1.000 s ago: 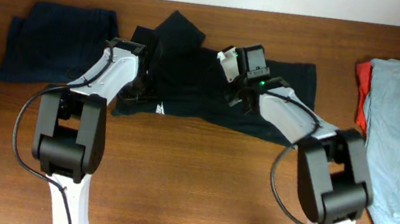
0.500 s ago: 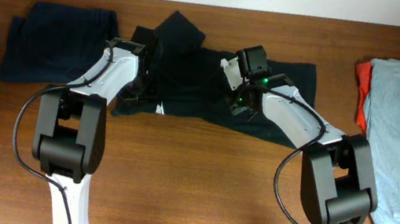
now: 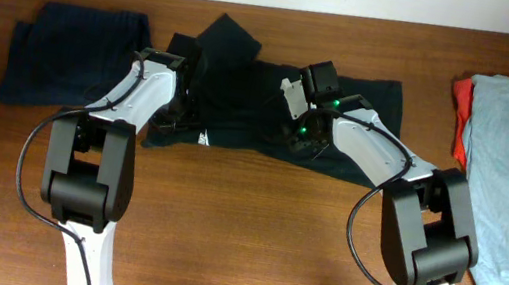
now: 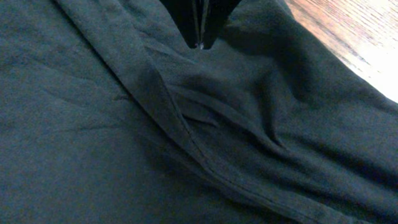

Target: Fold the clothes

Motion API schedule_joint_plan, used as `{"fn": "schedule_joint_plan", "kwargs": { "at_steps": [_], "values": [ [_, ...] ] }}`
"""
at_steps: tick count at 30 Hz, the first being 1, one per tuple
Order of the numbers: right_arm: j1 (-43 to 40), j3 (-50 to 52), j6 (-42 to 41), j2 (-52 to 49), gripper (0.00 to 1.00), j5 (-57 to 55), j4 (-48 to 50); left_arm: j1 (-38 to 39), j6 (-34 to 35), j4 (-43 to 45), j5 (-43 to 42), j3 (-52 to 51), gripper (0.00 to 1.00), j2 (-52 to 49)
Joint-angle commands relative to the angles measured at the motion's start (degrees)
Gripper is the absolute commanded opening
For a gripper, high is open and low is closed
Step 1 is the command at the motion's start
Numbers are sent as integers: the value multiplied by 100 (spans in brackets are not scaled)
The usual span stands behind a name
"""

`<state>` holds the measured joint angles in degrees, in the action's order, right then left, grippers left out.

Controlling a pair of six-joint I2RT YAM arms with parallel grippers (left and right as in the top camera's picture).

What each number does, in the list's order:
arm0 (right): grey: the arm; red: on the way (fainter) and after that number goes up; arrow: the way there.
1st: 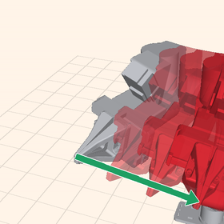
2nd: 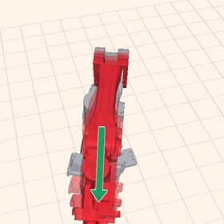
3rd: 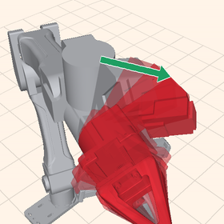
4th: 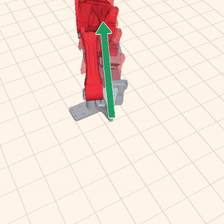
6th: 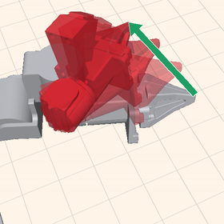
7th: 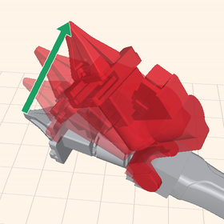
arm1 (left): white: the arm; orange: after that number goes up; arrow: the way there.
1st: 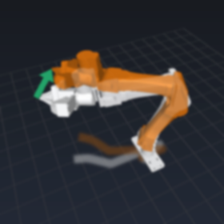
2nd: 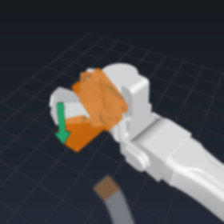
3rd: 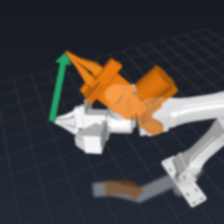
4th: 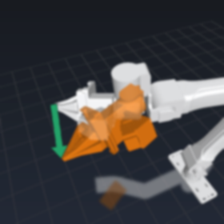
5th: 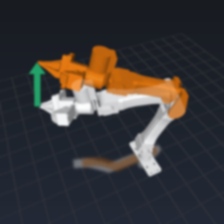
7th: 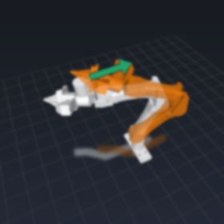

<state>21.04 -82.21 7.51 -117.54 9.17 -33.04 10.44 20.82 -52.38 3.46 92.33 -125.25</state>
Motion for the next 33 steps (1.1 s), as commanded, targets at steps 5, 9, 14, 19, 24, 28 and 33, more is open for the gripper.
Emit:
{"fn": "schedule_joint_plan", "kwargs": {
  "at_steps": [5,9,14,19,24,28,33],
  "values": [
    [-13,-31,-299,-286,4,-243,17,-83,-2,11,236,-155,1,-44],
    [-22,-31,-358,-286,4,-501,114,-83,-2,11,236,-155,2,-44],
    [-70,-31,-358,-286,4,-881,356,-83,-2,11,236,-155,2,-44],
    [-186,-31,-378,-286,4,-1561,542,-83,-4,11,238,-155,1,-44],
    [-481,-28,-378,-289,4,-1705,979,-83,-4,15,238,-155,2,-44],
    [-798,-33,-376,-284,4,-1694,1521,-85,-4,15,240,-155,2,-44],
    [-918,-120,-374,-72,4,-1637,1266,-85,-4,17,238,-155,2,-44]
  ]
}}
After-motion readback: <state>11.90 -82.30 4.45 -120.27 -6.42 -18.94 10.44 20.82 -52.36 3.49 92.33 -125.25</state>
